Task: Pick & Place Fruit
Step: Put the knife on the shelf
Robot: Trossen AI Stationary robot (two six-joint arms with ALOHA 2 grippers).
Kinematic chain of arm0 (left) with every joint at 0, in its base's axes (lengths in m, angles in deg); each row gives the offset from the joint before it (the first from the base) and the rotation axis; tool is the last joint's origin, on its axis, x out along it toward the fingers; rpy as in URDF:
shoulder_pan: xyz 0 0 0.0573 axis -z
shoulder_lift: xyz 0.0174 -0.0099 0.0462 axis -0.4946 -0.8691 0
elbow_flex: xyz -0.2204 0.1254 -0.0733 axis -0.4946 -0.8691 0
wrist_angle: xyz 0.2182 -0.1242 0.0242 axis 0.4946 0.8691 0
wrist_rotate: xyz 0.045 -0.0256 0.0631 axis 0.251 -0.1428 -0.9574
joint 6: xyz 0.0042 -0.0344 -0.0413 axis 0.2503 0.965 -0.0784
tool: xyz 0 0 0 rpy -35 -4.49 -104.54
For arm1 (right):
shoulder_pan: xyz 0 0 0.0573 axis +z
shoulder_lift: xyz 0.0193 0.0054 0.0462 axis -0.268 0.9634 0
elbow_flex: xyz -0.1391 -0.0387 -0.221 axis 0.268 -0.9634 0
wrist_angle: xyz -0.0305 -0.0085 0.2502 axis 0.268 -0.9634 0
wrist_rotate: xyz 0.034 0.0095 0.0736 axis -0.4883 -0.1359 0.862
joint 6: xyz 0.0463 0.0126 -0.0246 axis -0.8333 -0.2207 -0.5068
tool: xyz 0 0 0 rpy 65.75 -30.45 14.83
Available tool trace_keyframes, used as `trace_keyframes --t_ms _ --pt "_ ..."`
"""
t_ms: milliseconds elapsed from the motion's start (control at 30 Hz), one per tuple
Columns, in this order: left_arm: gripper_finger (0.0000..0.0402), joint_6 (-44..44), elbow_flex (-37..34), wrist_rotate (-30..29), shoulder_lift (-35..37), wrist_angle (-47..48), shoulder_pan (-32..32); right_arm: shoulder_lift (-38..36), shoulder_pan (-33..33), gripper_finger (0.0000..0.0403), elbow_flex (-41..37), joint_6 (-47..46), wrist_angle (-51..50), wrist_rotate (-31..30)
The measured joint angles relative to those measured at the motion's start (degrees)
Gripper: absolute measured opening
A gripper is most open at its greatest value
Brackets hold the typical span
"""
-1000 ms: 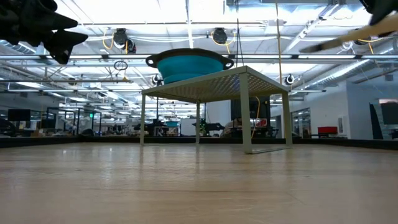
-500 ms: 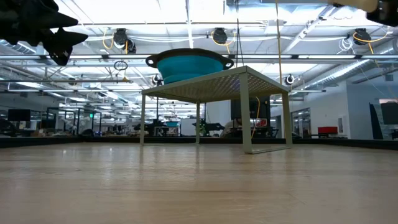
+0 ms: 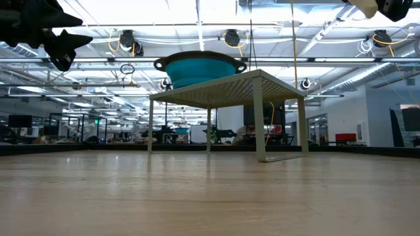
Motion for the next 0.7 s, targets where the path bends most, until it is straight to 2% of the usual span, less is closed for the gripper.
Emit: trace_keyframes --t_ms 167,533,700 --pt "0.0177 0.0 0.0 0.0 0.0 0.0 0.0 0.0 -0.1 0.0072 0.0 -5.6 0.0 0.0" --pt "0.0177 0.0 0.0 -0.1 0.0 0.0 0.0 0.0 -4.5 0.0073 0.0 -28.1 0.2 0.4" --pt "0.0177 0.0 0.0 -0.1 0.0 0.0 0.0 0.0 -7.1 0.0071 0.0 -33.7 4.2 0.5"
